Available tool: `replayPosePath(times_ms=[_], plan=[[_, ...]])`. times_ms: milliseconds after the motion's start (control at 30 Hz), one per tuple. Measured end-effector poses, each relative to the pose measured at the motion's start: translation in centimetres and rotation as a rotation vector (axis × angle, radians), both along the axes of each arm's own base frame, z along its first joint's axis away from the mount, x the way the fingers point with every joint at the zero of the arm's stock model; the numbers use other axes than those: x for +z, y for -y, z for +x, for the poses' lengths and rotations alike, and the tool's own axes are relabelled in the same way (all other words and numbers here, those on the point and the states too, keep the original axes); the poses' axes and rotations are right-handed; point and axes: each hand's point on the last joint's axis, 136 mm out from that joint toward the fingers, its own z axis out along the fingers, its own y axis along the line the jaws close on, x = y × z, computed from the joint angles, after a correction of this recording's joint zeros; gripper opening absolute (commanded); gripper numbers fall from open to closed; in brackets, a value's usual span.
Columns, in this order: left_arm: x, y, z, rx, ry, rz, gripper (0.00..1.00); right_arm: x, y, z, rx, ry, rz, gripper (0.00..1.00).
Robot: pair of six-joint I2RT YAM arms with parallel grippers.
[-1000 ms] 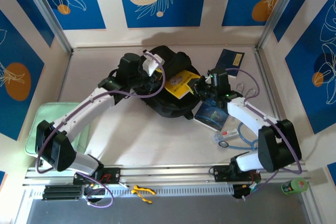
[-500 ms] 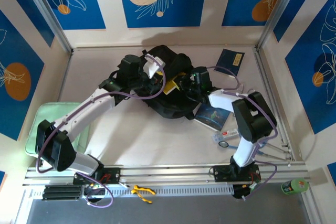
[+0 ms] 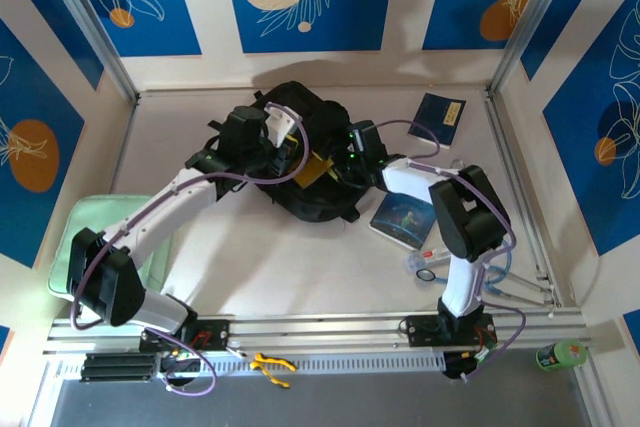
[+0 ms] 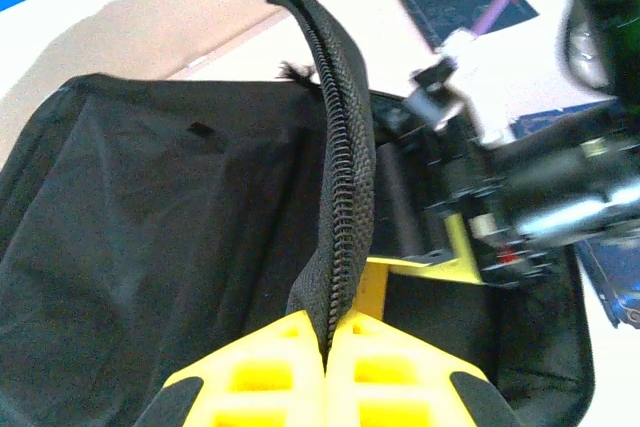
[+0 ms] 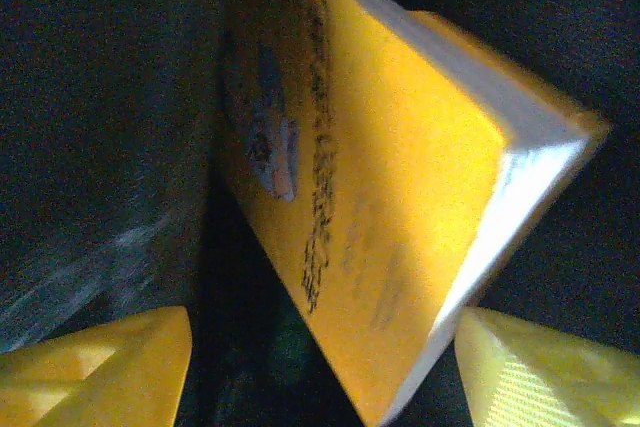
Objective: Pack the student bag
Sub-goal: Place the book in the student bag, then close the student bag at the top-center of the table.
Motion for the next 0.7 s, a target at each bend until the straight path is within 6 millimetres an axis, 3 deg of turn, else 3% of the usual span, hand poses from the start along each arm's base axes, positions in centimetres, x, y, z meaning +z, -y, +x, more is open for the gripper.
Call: replayPosePath(times_ms=[200,333,400,433,600,700], plan=[[-1.3,-2.8,1.2,0.104,-0.047,-0.003,0.0,8.3,3.0,-2.8,0.019,0.149,-0.01,0.75],[-3.0,-6.1,1.4,0.189,-0.096,-0.016,0.0,10.6,5.9,-4.5,-0.011,0.205,-0.079,0.78],[-3.6,-7.7,0.5,0.22,-0.121,-0.025,0.02,9.9,7.7,-5.1,-0.036,0.188,-0.132,0.78],[-3.6,-8.2,0.1,0.226,-0.129,-0.03,0.08,9.1,8.7,-5.1,-0.052,0.167,-0.158,0.78],[-2.1,-8.4,-3.2,0.177,-0.16,-0.094,0.61,3.8,14.9,-5.4,-0.157,-0.004,-0.3,0.78],[-0.7,-8.1,-4.9,0.142,-0.167,-0.144,0.79,1.7,17.9,-5.5,-0.211,-0.082,-0.363,0.77]])
